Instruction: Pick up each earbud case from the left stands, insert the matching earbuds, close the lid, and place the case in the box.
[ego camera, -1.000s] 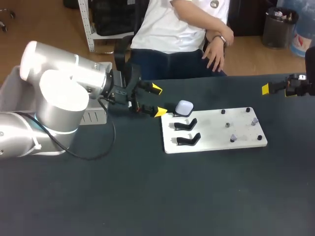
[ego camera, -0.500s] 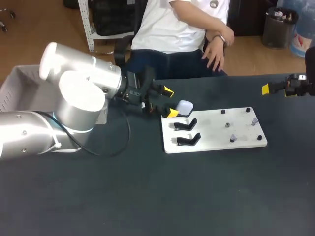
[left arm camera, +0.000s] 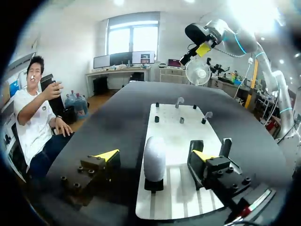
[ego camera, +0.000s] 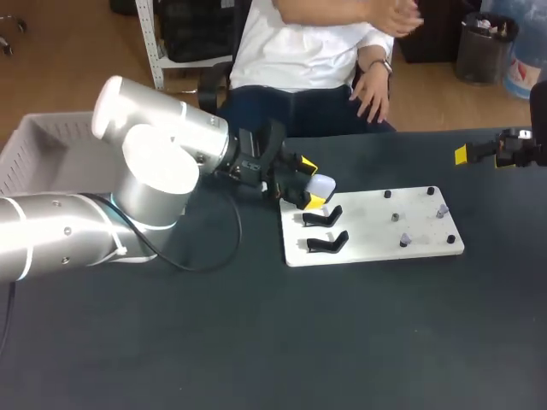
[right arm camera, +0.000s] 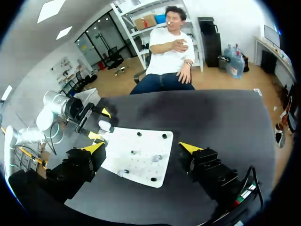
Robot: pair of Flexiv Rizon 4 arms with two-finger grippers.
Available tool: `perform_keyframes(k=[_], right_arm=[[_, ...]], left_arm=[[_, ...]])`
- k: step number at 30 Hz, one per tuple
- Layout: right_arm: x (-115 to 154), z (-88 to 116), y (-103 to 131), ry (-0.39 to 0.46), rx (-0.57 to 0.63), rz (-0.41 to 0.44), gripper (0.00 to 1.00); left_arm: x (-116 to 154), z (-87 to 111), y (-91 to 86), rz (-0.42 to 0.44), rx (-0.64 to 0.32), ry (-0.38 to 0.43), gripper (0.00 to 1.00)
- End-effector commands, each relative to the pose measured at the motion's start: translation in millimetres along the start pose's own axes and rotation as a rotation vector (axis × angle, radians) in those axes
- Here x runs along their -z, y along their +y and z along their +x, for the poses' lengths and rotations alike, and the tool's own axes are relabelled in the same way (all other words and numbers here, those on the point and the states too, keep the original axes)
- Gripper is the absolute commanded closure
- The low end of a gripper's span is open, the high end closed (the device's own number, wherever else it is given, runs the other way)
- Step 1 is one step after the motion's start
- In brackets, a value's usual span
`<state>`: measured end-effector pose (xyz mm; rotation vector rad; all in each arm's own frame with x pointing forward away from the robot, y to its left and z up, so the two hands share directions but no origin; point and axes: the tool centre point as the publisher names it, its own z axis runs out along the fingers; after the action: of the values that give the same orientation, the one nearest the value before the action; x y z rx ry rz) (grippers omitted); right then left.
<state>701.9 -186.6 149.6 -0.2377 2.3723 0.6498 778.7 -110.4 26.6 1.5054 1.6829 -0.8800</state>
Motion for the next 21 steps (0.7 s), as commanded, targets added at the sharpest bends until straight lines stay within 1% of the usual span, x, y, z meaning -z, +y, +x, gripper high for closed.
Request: perform_keyframes(k=[1, 10, 15, 17, 18, 20, 21], right_arm=[[0.0, 0.2, 0.2, 0.000, 0.000, 0.002, 0.00], [0.0, 0.2, 0.2, 0.000, 0.000, 0.002, 0.00], [0.0, 0.2, 0.2, 0.000, 0.000, 0.002, 0.00], [0.0, 0.2, 0.2, 0.000, 0.000, 0.002, 0.00], [0.0, 0.2, 0.2, 0.000, 0.000, 0.002, 0.00], [0.0, 0.2, 0.2, 0.000, 0.000, 0.002, 0.00], [0.0, 0.2, 0.2, 0.000, 0.000, 0.002, 0.00]], left_arm=[[-10.2, 3.7, 9.0, 0.022, 0.016, -0.010, 0.00], [-13.4, 7.0, 10.4, 0.021, 0.023, -0.001, 0.00], [-15.0, 10.1, 10.4, 0.022, 0.041, -0.011, 0.01], [-15.2, 10.4, 10.4, 0.021, 0.043, -0.013, 0.06], [-15.2, 10.5, 10.4, 0.021, 0.044, -0.014, 0.14], [-15.6, 10.8, 10.6, 0.022, 0.044, -0.013, 0.22], [-15.7, 10.9, 10.7, 0.022, 0.045, -0.013, 0.22]])
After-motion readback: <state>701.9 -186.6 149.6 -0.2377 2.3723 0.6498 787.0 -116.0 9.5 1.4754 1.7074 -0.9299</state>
